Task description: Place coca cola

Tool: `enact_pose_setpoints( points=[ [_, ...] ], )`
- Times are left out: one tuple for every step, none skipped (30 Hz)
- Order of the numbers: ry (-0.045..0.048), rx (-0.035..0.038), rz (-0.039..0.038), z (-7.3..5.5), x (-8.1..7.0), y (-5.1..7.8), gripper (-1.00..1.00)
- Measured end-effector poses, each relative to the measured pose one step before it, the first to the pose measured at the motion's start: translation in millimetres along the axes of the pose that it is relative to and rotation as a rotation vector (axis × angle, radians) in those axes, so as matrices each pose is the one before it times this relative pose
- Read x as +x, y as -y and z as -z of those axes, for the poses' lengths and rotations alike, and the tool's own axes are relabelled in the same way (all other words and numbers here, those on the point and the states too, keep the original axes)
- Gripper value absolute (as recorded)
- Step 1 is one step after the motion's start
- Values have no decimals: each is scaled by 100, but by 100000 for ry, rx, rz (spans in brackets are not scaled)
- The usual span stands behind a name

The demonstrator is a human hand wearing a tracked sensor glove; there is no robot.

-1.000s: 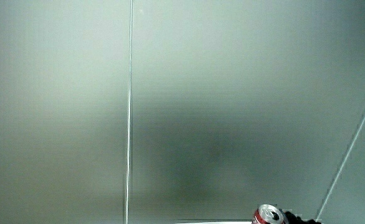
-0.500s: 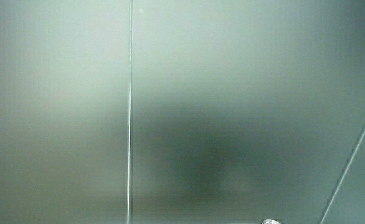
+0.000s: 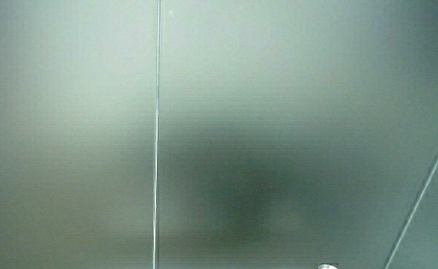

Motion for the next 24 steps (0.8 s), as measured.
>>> enact_pose_setpoints(
  points=[
    [2724,274,1612,83,-260,61,-100],
    [914,-166,-473,32,-36,-32,-100],
    [943,485,710,134,-462,222,-100],
    [2122,554,358,-109,86,-57,-100],
    [1447,-389,265,-128,189,-145,-100],
    [1159,146,-137,-59,-87,-32,-100],
    [1269,-262,276,-51,-121,67,-100],
    [1269,-262,276,-53,-120,68,-100],
    [1269,-262,276,-54,-119,68,-100],
    [1269,-262,276,-55,-118,69,-100],
    [1269,-262,276,-57,-118,69,-100],
    [599,-472,879,45,-486,316,-100],
    [4793,340,495,-155,12,34,-100],
    [2404,-1565,-734,-113,193,-113,-100],
    [5200,-343,2183,-167,74,51,-100],
    [327,-58,-900,-67,-176,216,-100],
    [5122,-508,288,-155,54,131,-100],
    [2774,-666,-530,0,-302,319,-100],
    [2774,-666,-530,-7,-304,317,-100],
    [2774,-666,-530,-13,-305,316,-100],
    [3178,-1301,2367,-75,-564,422,-100],
    [2704,-543,-1582,-66,-50,154,-100],
    [2224,-691,924,-111,-462,363,-100],
    [2862,-334,-3445,-81,46,38,-100]
  ],
)
